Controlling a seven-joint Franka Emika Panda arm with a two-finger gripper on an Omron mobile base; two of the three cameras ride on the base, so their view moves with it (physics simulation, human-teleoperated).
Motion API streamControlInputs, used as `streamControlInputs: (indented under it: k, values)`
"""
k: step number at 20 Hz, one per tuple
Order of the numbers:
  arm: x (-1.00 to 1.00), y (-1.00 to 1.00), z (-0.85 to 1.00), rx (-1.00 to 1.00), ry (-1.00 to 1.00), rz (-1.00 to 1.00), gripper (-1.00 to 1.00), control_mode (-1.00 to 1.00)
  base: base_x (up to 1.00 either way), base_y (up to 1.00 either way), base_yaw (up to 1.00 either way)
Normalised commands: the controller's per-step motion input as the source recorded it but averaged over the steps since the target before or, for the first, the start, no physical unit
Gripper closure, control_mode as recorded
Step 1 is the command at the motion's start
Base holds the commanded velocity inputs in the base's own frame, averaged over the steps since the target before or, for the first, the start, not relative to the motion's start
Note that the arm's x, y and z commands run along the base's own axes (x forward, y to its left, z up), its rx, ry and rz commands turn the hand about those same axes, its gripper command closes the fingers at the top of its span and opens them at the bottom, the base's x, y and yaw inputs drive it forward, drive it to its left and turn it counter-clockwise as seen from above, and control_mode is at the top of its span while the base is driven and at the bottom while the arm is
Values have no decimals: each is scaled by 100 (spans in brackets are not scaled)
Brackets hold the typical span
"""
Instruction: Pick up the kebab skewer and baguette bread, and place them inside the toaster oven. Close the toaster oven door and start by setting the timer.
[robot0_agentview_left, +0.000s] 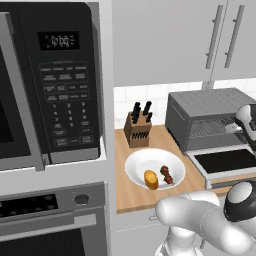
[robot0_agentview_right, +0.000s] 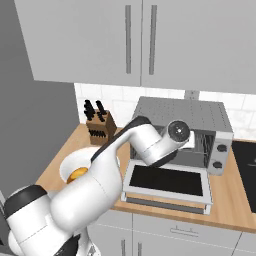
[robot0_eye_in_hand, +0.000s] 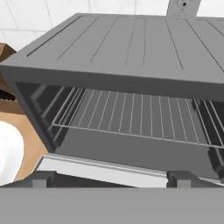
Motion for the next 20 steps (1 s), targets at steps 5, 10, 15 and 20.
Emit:
streamControlInputs:
  k: [5,10,15,20]
  values:
    - [13,0,-46,0,-7,-7,-100,-100,0,0,0]
    - [22,2,-19,0,-11,-6,-100,-100,0,0,0]
    - [45,0,-1,0,-1,-2,-100,-100,0,0,0]
    - [45,0,0,0,0,0,-100,-100,0,0,0]
